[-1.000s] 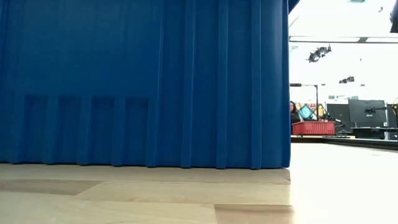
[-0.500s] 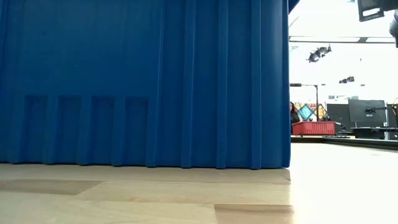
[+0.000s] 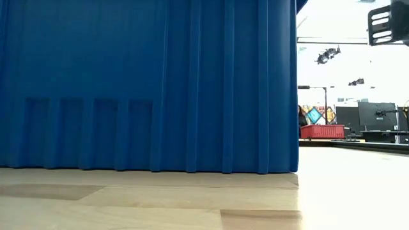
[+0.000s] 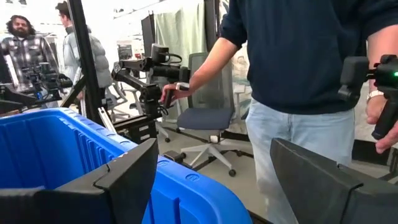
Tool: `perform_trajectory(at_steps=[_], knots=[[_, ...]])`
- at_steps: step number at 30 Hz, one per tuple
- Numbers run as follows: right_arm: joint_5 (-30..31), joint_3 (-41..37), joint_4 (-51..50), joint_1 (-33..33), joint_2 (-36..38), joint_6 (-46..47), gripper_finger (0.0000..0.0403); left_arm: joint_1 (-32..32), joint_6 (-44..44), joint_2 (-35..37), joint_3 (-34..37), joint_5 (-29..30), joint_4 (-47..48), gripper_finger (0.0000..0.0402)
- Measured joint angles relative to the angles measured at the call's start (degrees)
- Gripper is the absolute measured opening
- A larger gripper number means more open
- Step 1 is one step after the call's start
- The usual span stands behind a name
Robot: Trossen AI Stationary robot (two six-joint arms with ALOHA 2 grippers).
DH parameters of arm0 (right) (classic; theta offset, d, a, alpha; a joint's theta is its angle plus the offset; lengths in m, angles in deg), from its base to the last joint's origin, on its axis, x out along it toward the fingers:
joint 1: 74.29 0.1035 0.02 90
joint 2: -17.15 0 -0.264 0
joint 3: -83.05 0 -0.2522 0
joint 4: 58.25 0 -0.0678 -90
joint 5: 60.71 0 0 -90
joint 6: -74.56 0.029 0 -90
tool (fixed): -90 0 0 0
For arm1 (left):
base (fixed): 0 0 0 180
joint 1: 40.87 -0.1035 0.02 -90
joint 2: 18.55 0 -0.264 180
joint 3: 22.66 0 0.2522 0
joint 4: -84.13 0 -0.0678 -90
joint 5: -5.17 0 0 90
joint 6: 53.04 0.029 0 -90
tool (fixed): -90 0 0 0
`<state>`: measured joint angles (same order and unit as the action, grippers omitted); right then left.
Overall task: Pick and place slides into bin
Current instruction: Return to Home Position
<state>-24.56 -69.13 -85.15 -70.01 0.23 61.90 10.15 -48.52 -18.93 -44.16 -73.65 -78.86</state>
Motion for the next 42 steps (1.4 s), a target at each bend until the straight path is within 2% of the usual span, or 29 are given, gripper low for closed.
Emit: perform_trajectory(at_steps=[11,18,20,24,28,30,34,42], knots=[[4.28,0.00,-1.02,-0.01,0.07,-1.01,0.0291,0.01,0.17,-0.11,0.00,2.34,1.05,0.0298],[4.99,0.07,3.98,-0.19,0.22,-2.25,0.0291,-0.01,0.00,-0.11,0.00,2.36,1.09,0.0298],[6.63,-0.04,3.30,-0.77,0.52,1.61,0.0291,-0.01,0.00,-0.11,0.00,2.36,1.11,0.0298],[13.34,-4.24,22.04,-2.26,2.71,11.33,0.0291,-0.01,-0.03,-0.11,0.00,2.38,1.11,0.0298],[16.39,-12.65,34.39,-2.88,5.86,17.25,0.0291,-0.01,-0.04,-0.11,0.00,2.38,1.16,0.0298],[17.43,-13.17,38.91,-2.87,7.28,18.46,0.0291,-0.01,-0.04,-0.11,0.00,2.40,1.11,0.0298],[17.57,-12.92,35.13,-2.98,8.11,15.41,0.0291,0.00,-0.09,-0.11,0.00,2.43,1.09,0.0298],[18.45,-13.49,25.03,-3.53,8.74,17.62,0.0291,-0.01,-0.16,-0.11,0.00,2.49,1.18,0.0298]])
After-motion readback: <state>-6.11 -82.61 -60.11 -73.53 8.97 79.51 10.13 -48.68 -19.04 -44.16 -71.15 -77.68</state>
